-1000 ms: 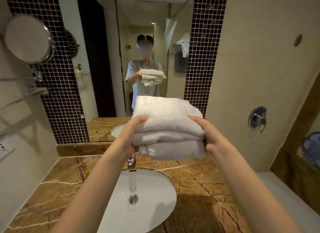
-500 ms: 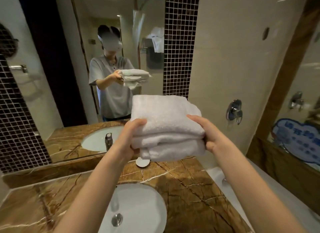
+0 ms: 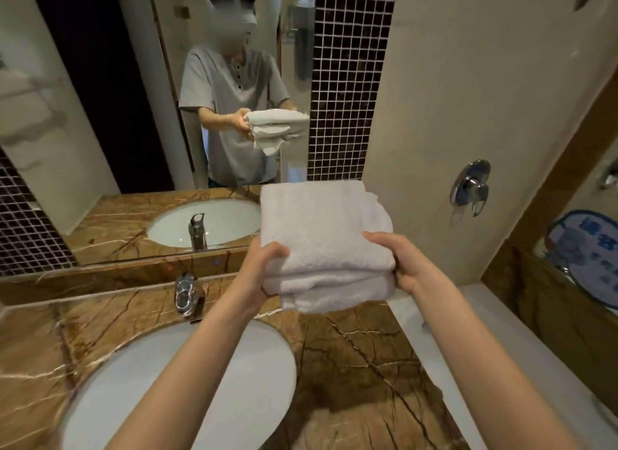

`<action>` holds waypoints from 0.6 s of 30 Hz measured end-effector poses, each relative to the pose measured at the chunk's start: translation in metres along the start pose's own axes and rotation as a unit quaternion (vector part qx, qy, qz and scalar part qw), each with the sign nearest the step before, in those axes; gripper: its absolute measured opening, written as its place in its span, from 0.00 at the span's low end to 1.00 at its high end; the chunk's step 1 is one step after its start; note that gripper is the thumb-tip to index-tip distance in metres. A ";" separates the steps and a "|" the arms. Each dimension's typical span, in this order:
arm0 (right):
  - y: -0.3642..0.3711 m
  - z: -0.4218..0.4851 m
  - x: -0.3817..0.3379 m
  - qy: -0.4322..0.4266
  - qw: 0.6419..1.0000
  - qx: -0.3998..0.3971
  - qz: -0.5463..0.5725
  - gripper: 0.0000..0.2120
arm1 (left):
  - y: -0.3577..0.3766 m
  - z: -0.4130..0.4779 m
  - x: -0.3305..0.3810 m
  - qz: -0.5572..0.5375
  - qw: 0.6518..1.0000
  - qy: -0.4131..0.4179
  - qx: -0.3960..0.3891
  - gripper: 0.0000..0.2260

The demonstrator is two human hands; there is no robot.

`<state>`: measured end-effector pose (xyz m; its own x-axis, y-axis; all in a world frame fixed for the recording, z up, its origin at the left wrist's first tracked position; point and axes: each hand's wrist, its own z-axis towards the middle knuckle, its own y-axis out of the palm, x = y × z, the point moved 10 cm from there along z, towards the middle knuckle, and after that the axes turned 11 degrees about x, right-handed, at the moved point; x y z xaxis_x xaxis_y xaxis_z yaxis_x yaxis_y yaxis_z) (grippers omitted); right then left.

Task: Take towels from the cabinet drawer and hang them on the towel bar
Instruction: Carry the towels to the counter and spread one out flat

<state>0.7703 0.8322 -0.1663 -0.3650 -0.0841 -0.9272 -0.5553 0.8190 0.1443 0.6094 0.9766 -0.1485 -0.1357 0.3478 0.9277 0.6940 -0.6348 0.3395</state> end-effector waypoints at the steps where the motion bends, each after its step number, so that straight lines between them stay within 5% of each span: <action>1: -0.004 0.007 0.008 0.010 1.000 0.000 -0.002 0.17 | -0.002 0.004 -0.011 0.001 1.000 -0.009 0.011 0.22; 9: -0.025 0.059 0.072 0.074 0.997 -0.022 -0.022 0.06 | -0.030 0.031 -0.100 0.028 0.990 -0.087 0.104 0.32; 18: -0.040 0.099 0.156 0.156 0.987 -0.029 -0.024 0.16 | -0.056 0.045 -0.175 0.025 0.982 -0.114 0.145 0.31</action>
<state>0.8097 0.8424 -0.3505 -0.5454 -0.2997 -0.7827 -0.6159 0.7767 0.1317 0.6262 0.9819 -0.3369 0.0425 0.4887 0.8714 0.8725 -0.4431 0.2059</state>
